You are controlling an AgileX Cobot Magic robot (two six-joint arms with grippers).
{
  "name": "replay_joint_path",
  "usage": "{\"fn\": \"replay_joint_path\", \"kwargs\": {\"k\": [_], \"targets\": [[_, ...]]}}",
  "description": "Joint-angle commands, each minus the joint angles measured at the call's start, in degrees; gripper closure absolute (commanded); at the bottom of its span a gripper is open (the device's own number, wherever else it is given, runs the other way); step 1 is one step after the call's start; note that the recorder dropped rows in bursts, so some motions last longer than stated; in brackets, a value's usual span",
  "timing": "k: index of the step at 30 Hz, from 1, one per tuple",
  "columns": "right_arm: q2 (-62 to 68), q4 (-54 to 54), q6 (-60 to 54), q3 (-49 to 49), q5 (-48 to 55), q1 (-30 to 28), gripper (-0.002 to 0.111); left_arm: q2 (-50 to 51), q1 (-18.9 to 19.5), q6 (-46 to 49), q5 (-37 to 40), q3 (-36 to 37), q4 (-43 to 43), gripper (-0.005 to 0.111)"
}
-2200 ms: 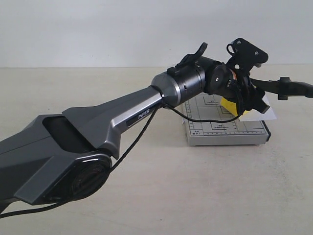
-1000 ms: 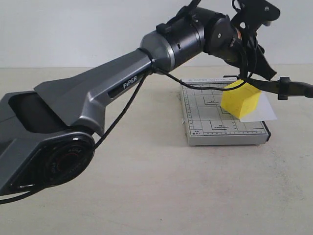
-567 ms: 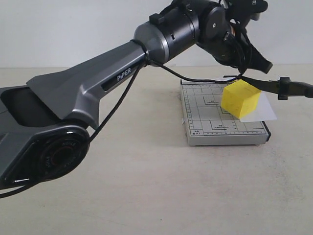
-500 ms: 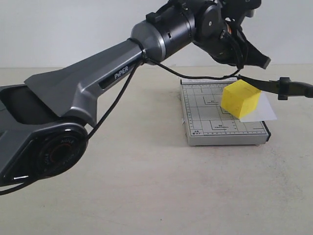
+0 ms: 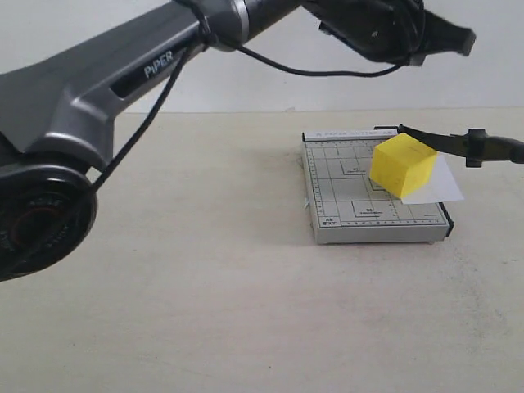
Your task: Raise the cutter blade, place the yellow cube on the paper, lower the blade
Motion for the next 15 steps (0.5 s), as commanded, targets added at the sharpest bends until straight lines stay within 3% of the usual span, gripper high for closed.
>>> {"fn": "replay_joint_path", "kwargs": {"k": [1, 4, 6, 8, 11, 15], "targets": [[-0.11, 0.13, 0.0, -0.1, -0.58, 0.1, 0.108, -4.92, -1.99, -0.06, -4.27, 0.64, -0.83, 0.102], [-0.11, 0.13, 0.0, -0.1, -0.46, 0.1, 0.108, -8.67, -2.34, -0.31, -6.23, 0.64, -2.66, 0.102], [-0.11, -0.04, 0.0, -0.1, -0.49, 0.1, 0.108, -9.84, -2.34, 1.88, -3.61, 0.64, -7.84, 0.102], [-0.11, -0.04, 0.0, -0.1, -0.49, 0.1, 0.108, -10.96, -3.07, 6.07, -1.22, 0.64, -6.48, 0.102], [-0.11, -0.01, 0.0, -0.1, -0.61, 0.1, 0.108, -12.3, -4.01, 14.84, 6.33, 0.64, -5.59, 0.102], [-0.11, -0.01, 0.0, -0.1, -0.72, 0.1, 0.108, -12.9, -4.5, 15.61, 16.17, 2.44, -6.91, 0.102]]}}
